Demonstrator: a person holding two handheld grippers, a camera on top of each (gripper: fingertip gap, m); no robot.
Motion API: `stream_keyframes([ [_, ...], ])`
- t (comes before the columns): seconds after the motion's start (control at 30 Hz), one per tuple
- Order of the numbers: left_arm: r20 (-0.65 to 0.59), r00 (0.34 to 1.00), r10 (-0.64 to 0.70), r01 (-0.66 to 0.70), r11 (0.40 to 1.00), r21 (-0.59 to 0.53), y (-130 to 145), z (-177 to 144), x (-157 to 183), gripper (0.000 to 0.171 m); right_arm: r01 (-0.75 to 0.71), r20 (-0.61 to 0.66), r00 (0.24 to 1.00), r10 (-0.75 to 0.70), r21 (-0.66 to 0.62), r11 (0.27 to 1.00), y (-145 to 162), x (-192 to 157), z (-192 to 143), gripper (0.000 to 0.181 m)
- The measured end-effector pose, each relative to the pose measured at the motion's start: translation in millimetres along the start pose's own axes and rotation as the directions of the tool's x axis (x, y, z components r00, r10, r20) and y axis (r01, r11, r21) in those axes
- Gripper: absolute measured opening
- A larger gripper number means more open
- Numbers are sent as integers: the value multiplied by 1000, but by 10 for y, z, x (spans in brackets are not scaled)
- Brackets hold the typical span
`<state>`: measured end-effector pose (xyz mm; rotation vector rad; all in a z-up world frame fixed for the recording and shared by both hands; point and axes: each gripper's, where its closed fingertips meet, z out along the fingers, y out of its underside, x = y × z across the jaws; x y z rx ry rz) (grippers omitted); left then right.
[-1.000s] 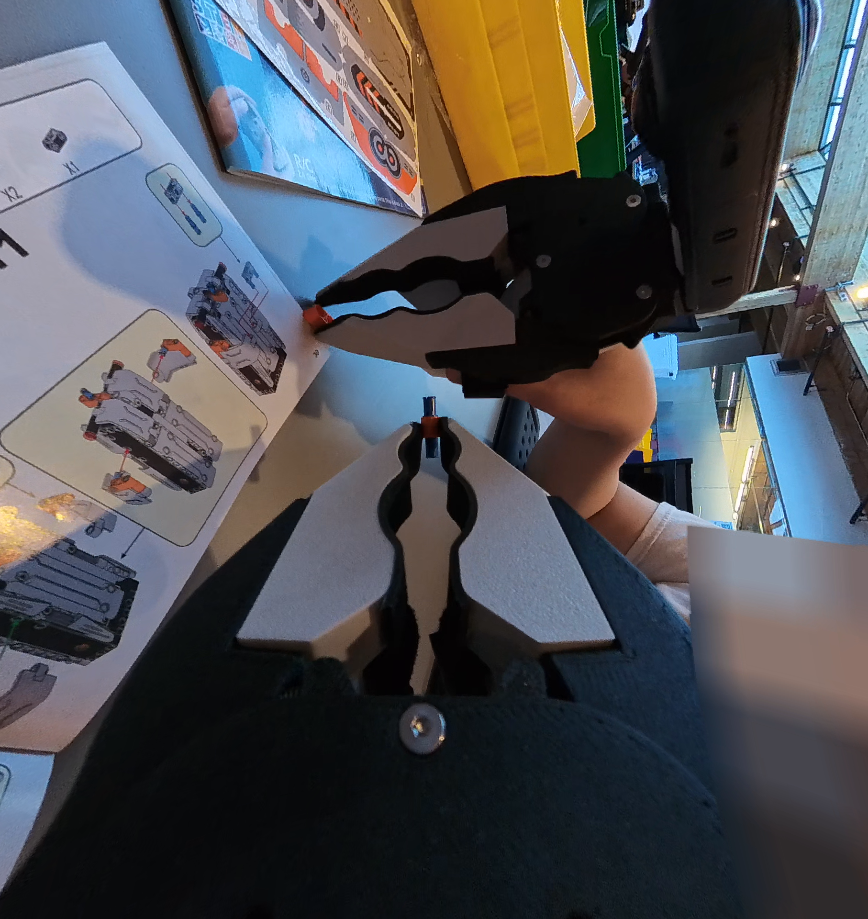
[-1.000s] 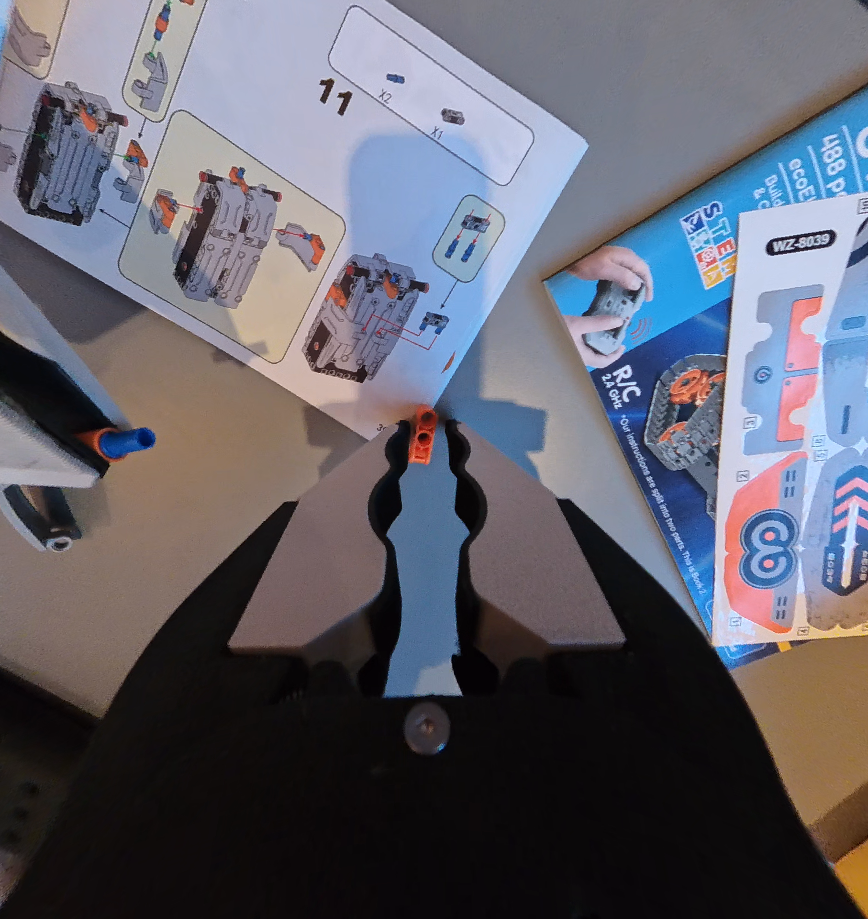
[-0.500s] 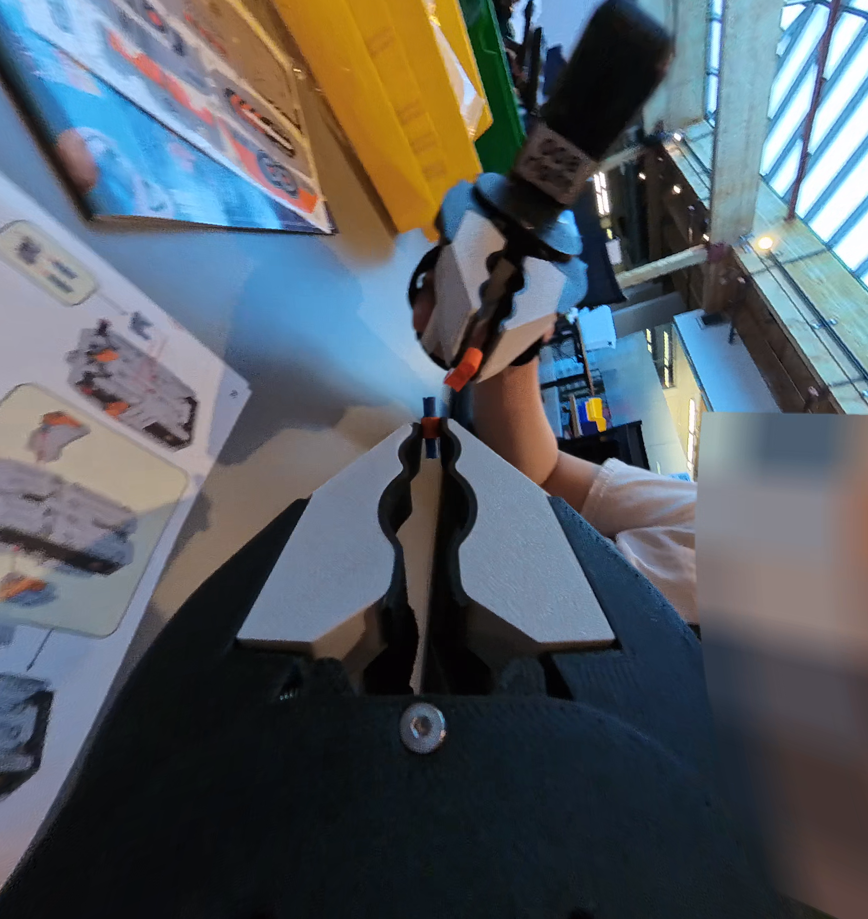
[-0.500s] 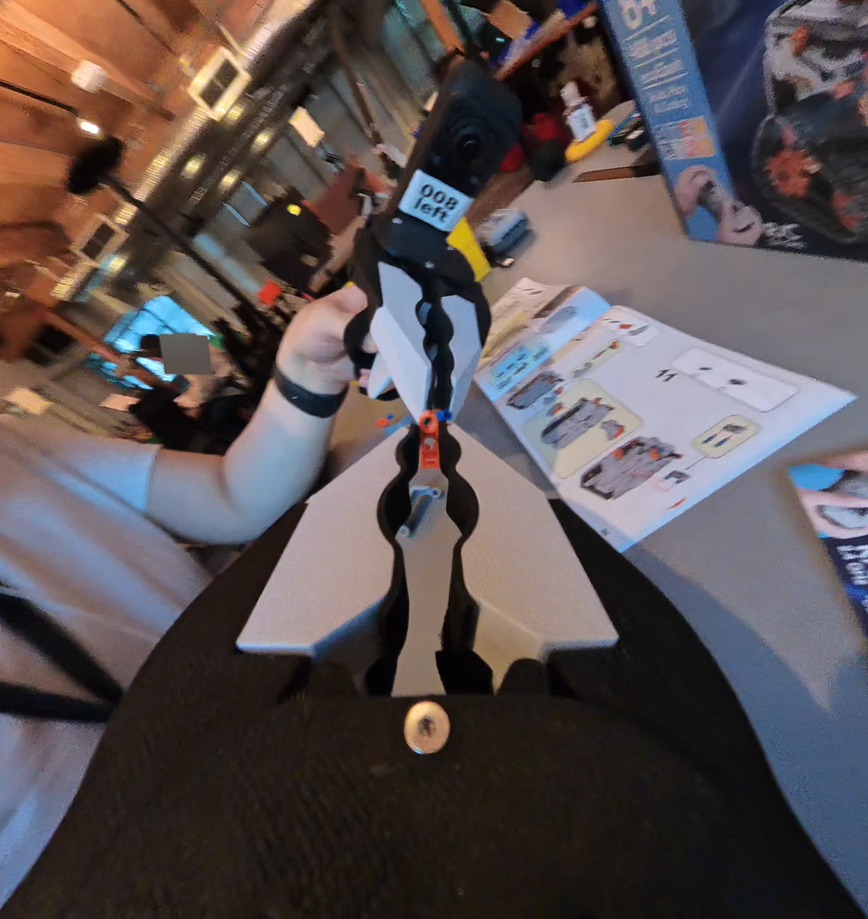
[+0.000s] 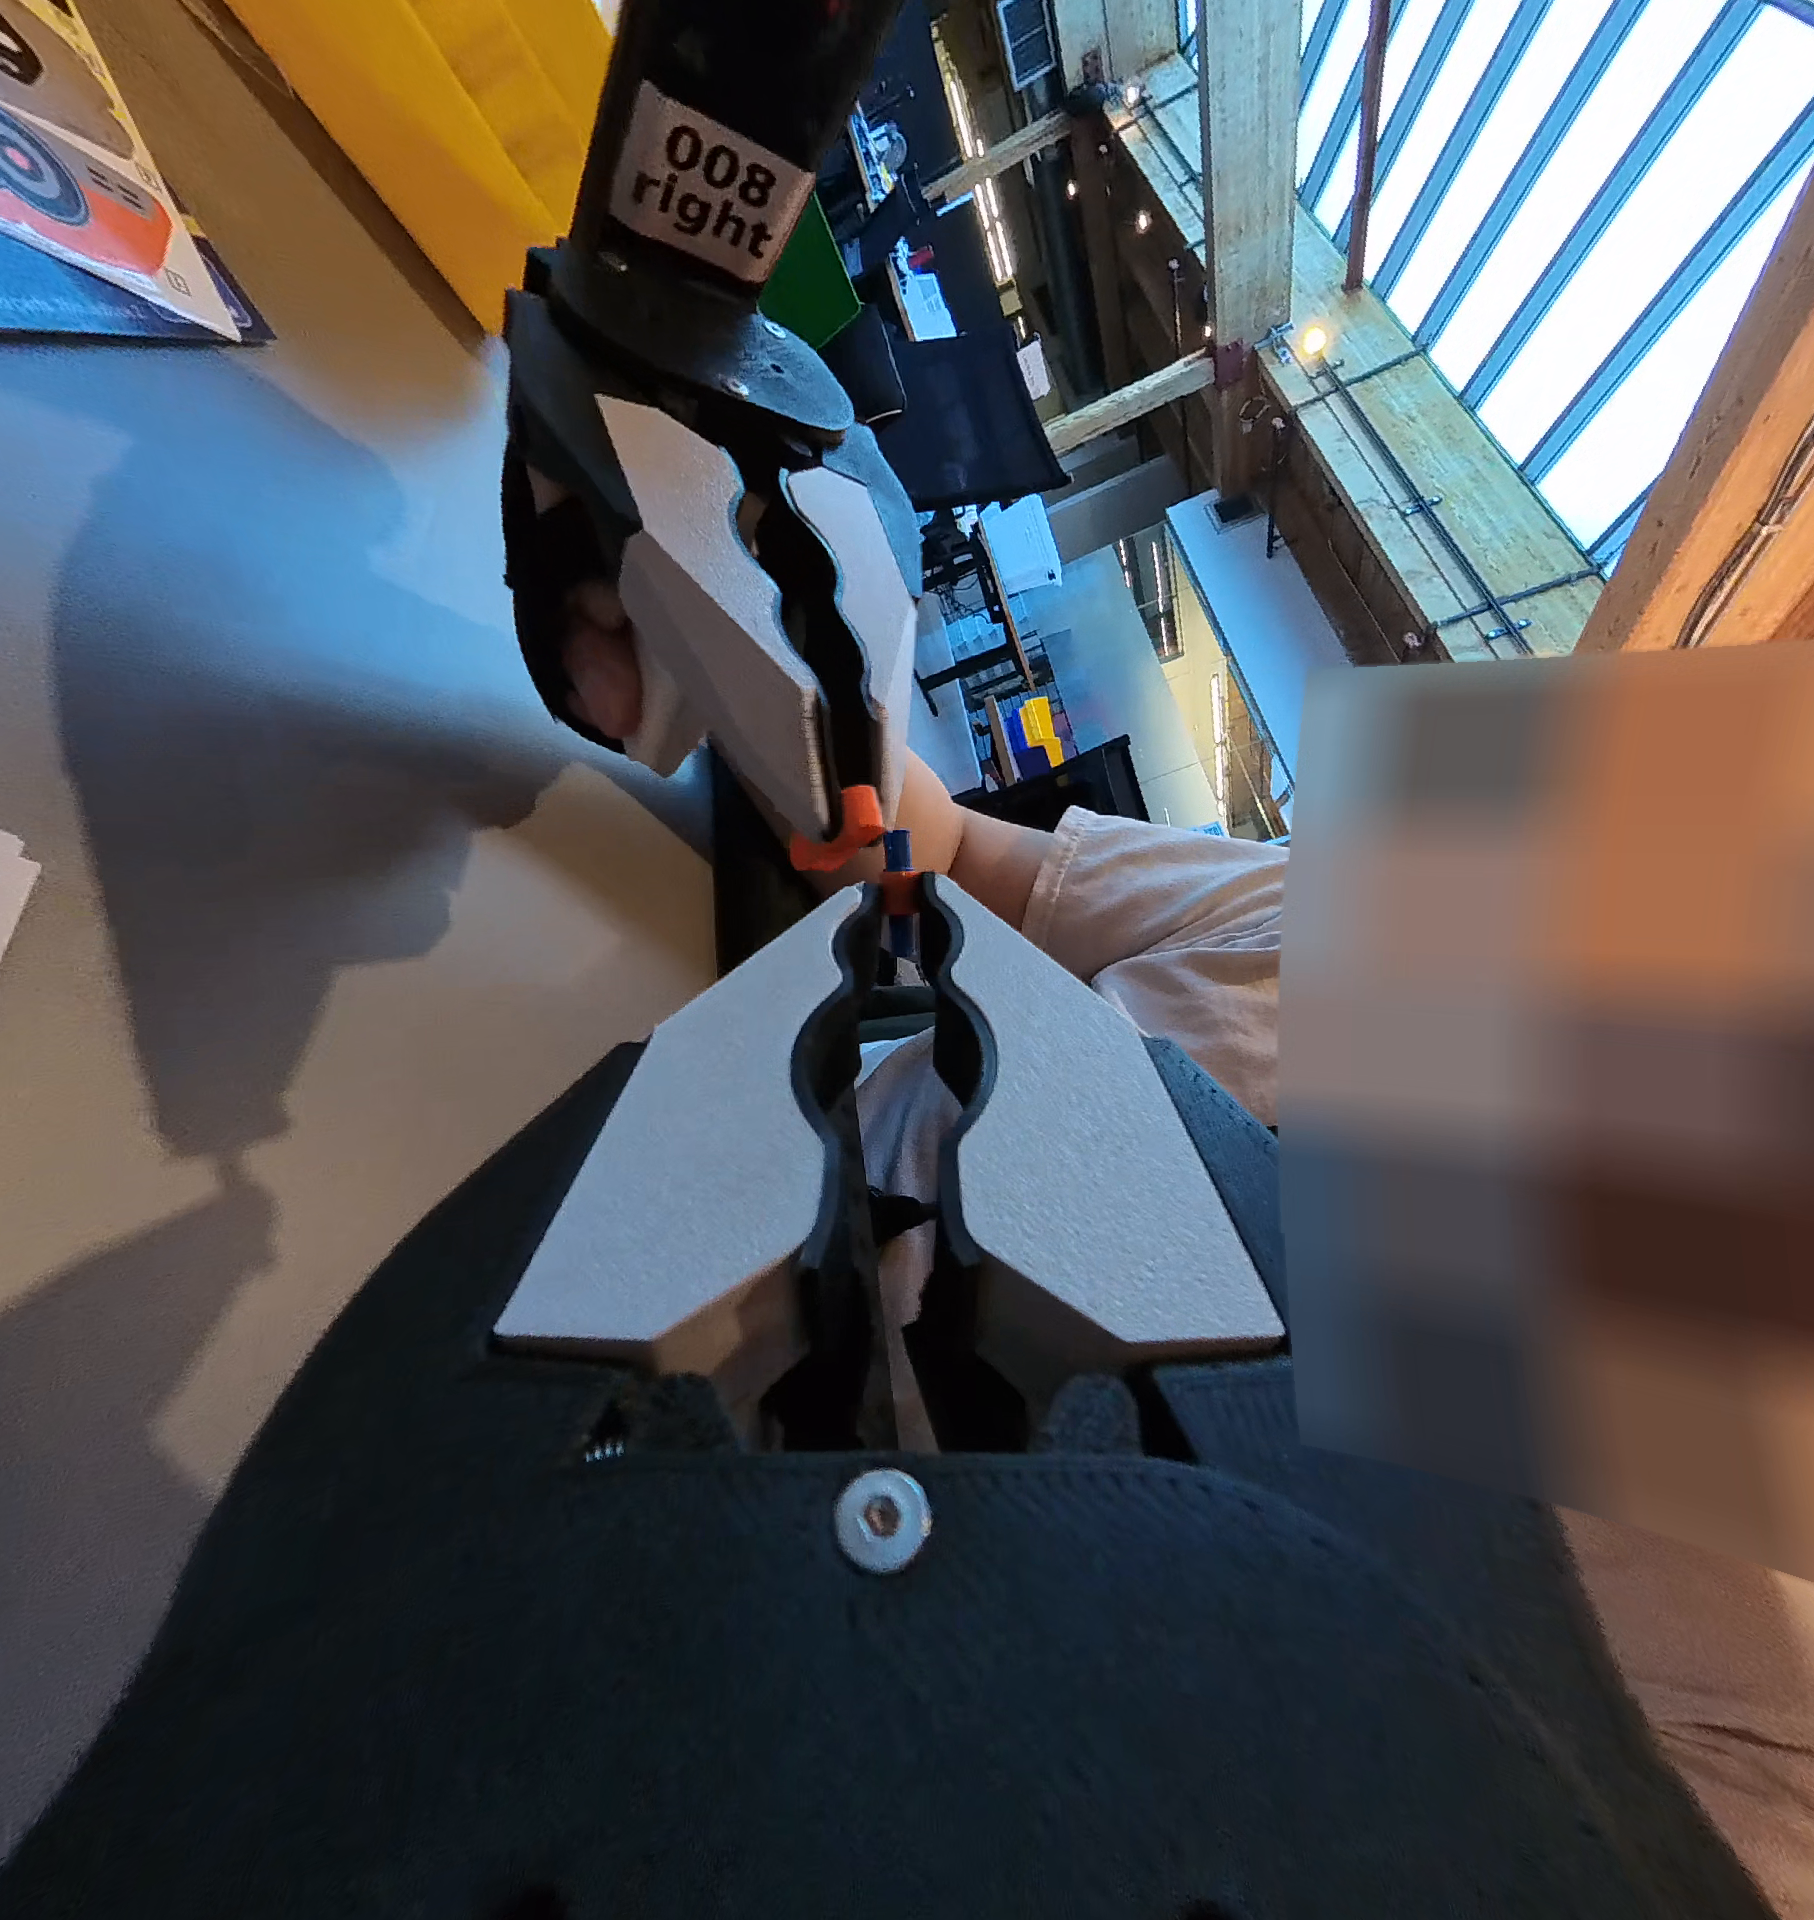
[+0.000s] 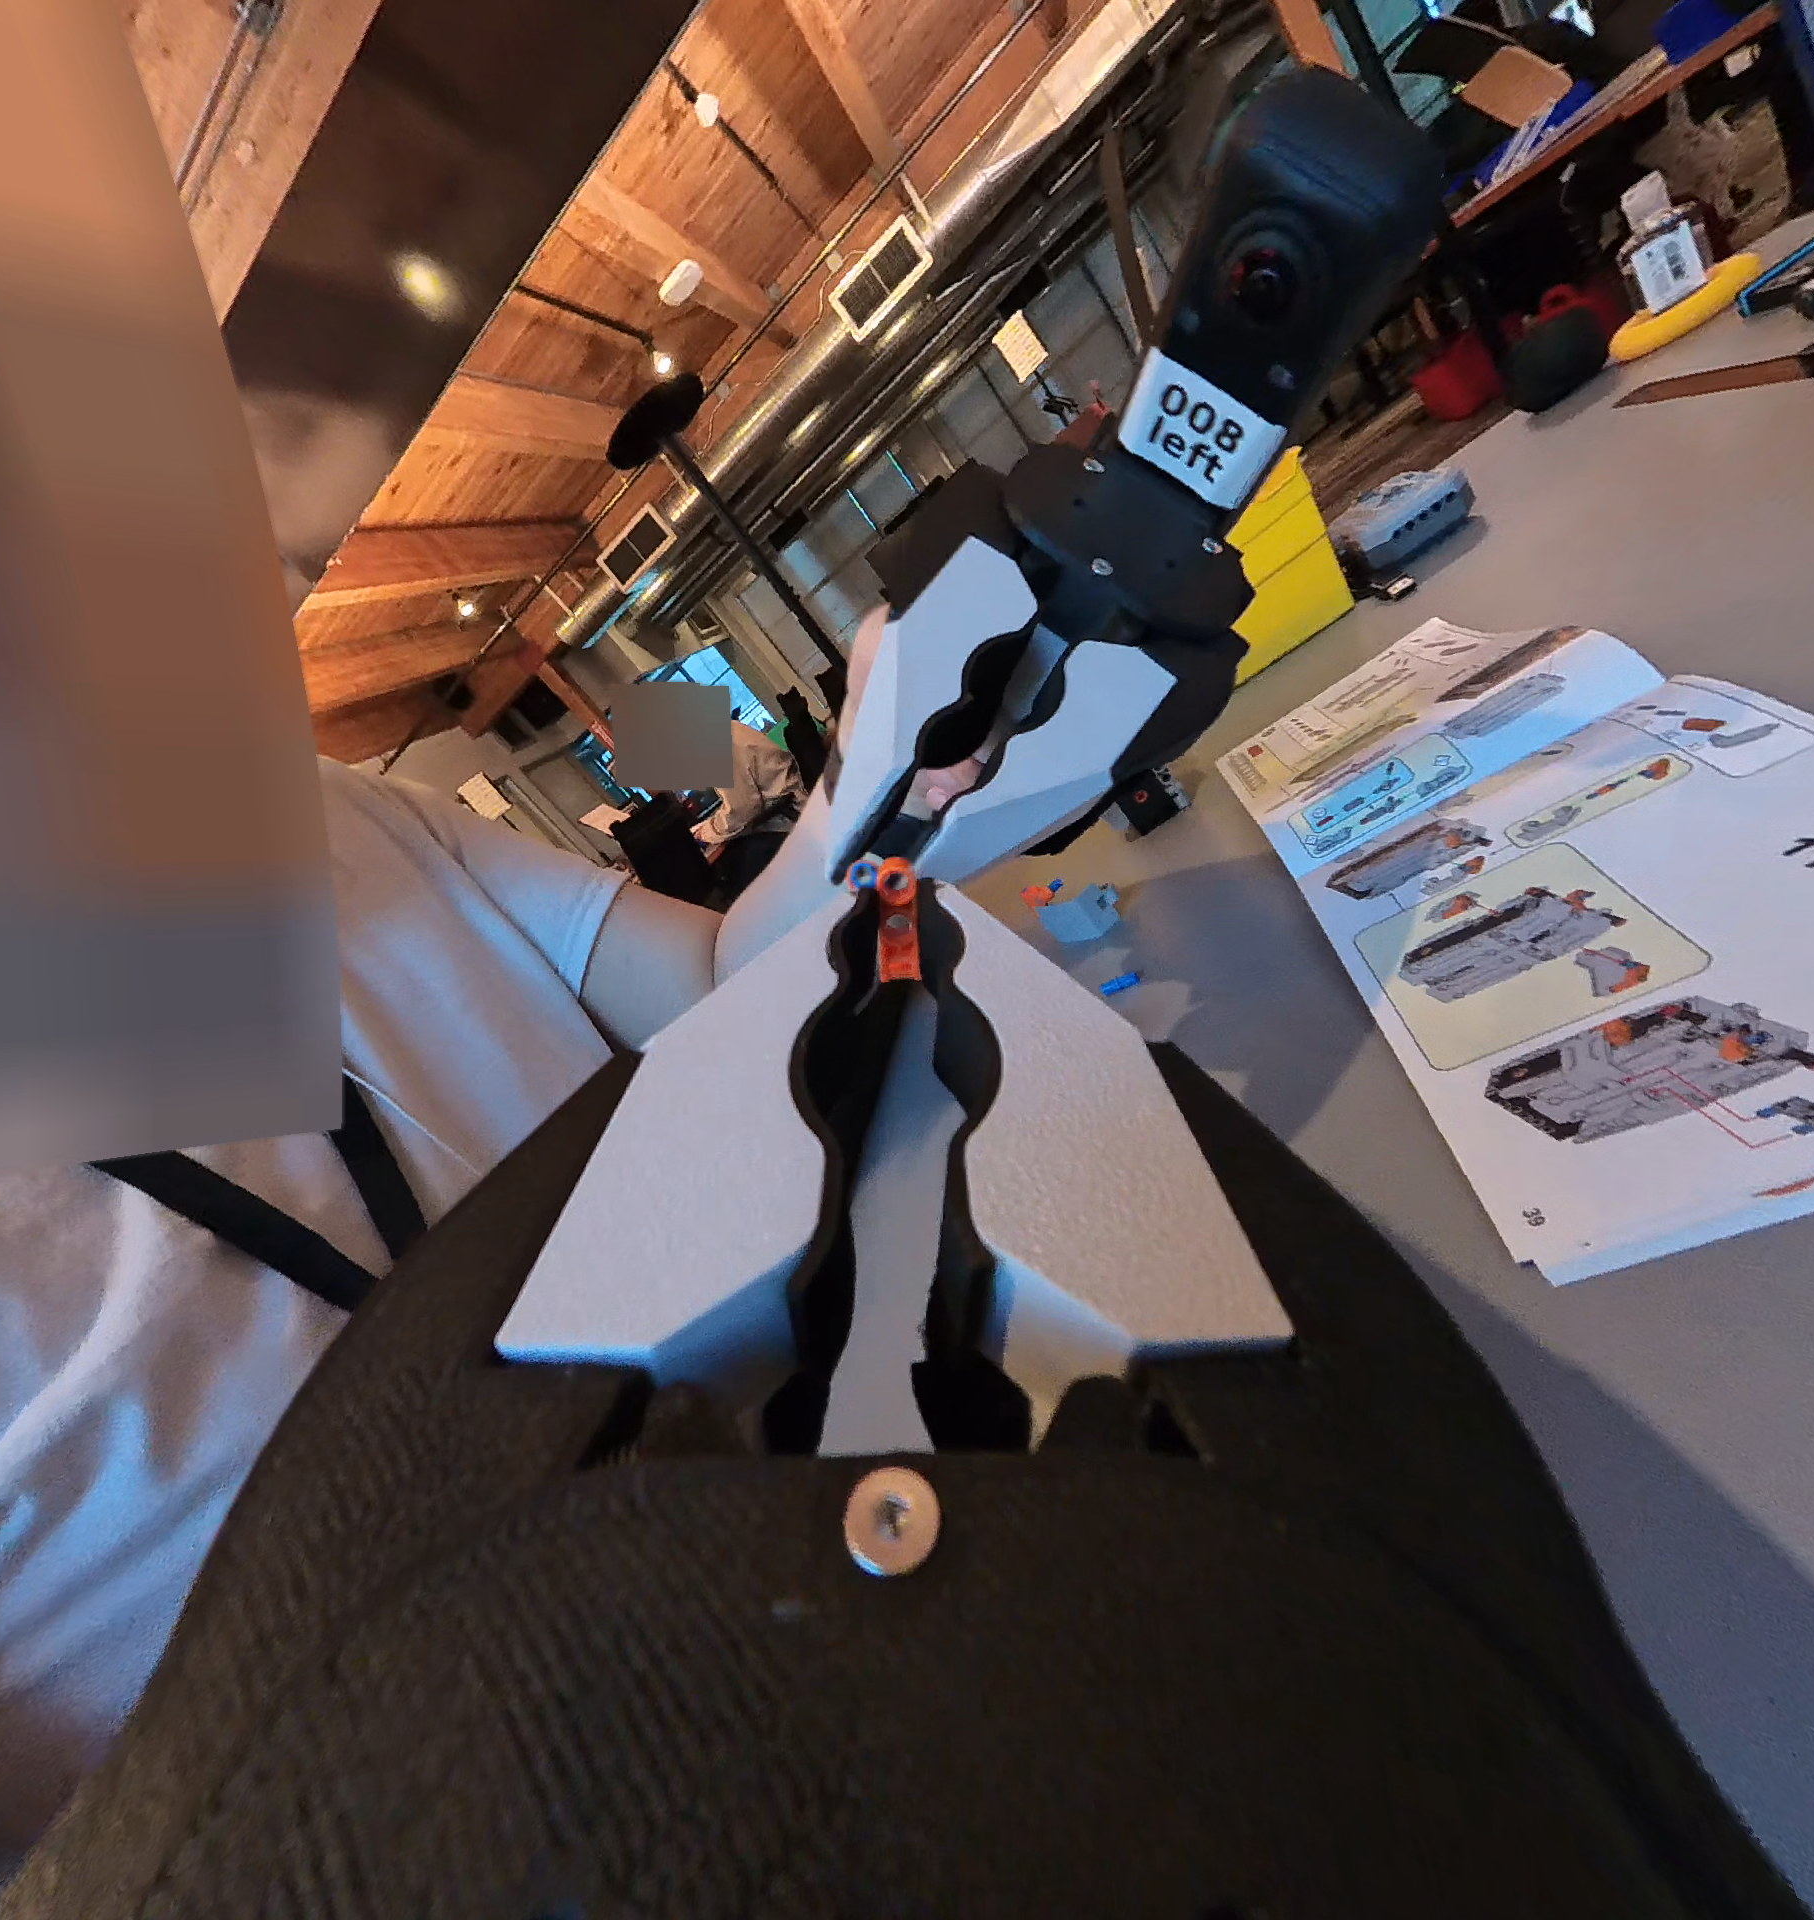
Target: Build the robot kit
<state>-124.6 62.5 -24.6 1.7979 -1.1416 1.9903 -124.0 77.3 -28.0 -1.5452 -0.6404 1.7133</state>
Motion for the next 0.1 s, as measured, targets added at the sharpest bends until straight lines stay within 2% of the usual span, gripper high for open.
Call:
stream_keyframes([
  [0.1, -17, 1000, -16, 16, 1000, 2, 4, -4, 16, 5, 24, -1, 1000, -24, -17, 1000, 23, -17, 10, 6],
])
